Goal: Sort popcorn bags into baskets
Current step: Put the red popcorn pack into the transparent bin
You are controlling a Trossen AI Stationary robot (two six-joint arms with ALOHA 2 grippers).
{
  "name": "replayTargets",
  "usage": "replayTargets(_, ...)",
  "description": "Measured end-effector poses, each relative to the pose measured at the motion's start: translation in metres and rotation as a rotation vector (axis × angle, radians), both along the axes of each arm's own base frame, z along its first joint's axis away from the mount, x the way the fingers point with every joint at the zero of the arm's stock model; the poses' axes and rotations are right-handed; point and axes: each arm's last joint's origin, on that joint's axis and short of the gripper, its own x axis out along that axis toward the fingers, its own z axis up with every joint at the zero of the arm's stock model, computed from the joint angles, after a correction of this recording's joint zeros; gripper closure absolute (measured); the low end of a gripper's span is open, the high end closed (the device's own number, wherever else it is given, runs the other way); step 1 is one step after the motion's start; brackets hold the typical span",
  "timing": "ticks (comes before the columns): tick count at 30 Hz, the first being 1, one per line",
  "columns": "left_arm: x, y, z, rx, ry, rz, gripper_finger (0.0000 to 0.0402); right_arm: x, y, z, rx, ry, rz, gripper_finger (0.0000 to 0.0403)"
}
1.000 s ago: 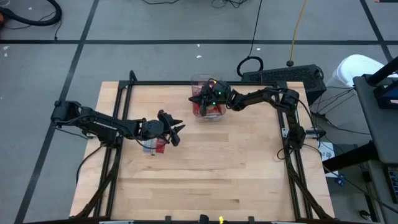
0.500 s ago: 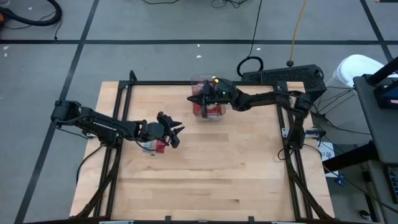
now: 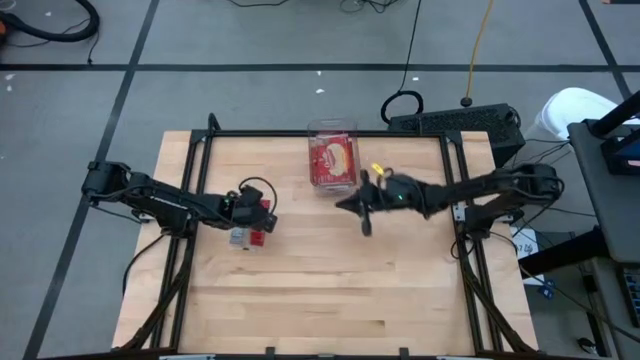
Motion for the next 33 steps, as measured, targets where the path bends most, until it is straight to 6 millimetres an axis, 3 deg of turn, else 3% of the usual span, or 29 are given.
replayTargets(5, 0.002, -0.012, -0.001, -0.175, -0.046, -0.019, 0.0198, -0.023, 0.021, -0.027, -0.032, -0.022, -0.025, 0.0403)
replayTargets(8, 0.01, -0.032, 0.008, -0.26, -0.118, -0.114, 0.018, -0.033, 0.03, -0.039, -0.034, 0.014, 0.007, 0.0403)
replayTargets(12, 0.011, -0.059, 0.023, -0.167, -0.132, -0.165, 0.0199, -0.042, 0.044, -0.048, -0.034, 0.051, 0.066, 0.0403)
replayTargets(17, -0.008, -0.072, 0.025, -0.091, -0.008, -0.08, 0.0248, -0.042, 0.06, -0.05, -0.026, 0.061, 0.1, 0.0403)
replayTargets(21, -0.025, -0.069, 0.011, -0.086, 0.086, 0.039, 0.0275, -0.028, 0.072, -0.043, -0.013, 0.047, 0.071, 0.0403)
replayTargets(26, -0.031, -0.066, -0.006, -0.118, 0.039, 0.074, 0.0283, 0.013, 0.088, -0.03, -0.053, 0.065, 0.104, 0.0403)
replayTargets(33, -0.033, -0.065, -0.025, -0.141, -0.075, 0.048, 0.0284, 0.074, 0.102, -0.031, -0.159, 0.207, 0.083, 0.0403)
